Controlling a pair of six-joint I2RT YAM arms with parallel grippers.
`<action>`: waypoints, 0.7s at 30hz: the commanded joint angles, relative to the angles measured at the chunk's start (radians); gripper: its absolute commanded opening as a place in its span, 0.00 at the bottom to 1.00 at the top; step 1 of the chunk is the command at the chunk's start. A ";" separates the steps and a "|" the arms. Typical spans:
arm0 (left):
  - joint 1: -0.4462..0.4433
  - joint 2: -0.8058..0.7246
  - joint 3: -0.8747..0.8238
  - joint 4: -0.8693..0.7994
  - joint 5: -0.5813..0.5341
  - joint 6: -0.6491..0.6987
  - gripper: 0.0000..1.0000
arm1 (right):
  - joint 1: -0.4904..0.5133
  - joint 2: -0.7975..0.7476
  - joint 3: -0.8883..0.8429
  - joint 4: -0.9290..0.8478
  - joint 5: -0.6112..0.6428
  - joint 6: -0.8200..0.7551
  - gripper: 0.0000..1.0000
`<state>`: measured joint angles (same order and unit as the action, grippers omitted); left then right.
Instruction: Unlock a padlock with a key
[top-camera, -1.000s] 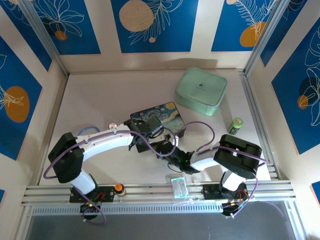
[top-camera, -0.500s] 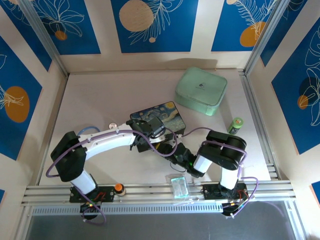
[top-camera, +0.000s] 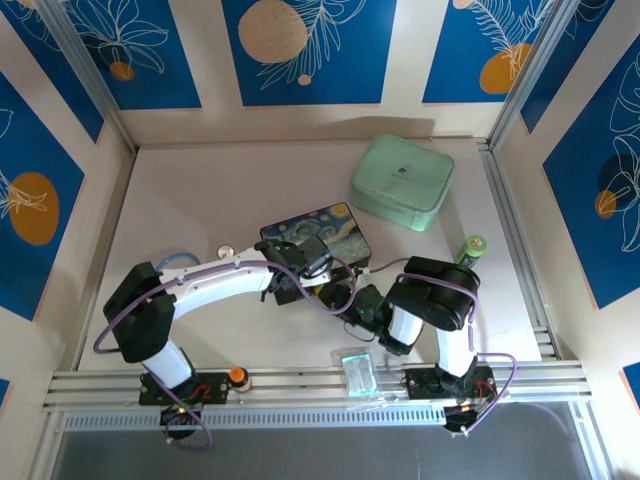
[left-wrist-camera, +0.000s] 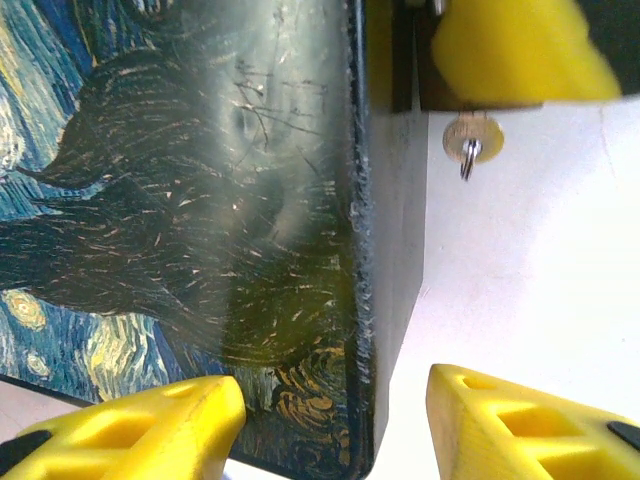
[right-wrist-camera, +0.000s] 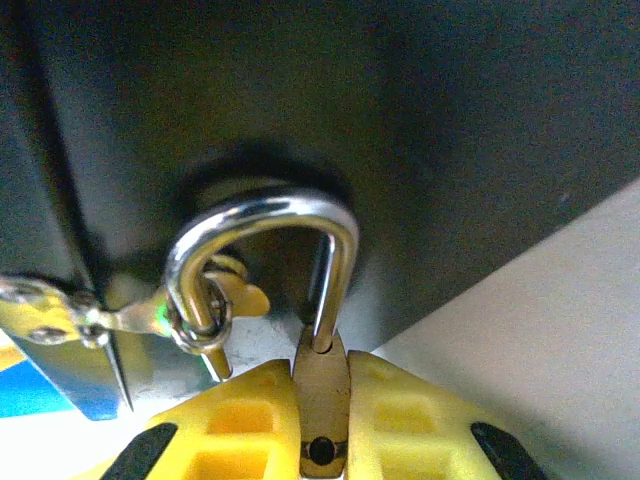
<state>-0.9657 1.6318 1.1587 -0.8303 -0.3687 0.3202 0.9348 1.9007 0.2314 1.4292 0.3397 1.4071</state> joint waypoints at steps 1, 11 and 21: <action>0.007 0.085 -0.062 -0.058 0.090 0.006 0.54 | -0.034 -0.023 -0.033 -0.119 0.034 0.011 0.02; 0.007 0.085 -0.063 -0.061 0.088 0.007 0.54 | -0.085 -0.073 -0.046 -0.129 -0.013 0.005 0.02; 0.005 0.080 -0.067 -0.058 0.073 0.001 0.54 | -0.155 -0.161 -0.056 -0.190 -0.097 -0.044 0.02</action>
<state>-0.9672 1.6318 1.1587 -0.8307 -0.3725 0.3202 0.7849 1.7737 0.1810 1.2701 0.2321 1.3914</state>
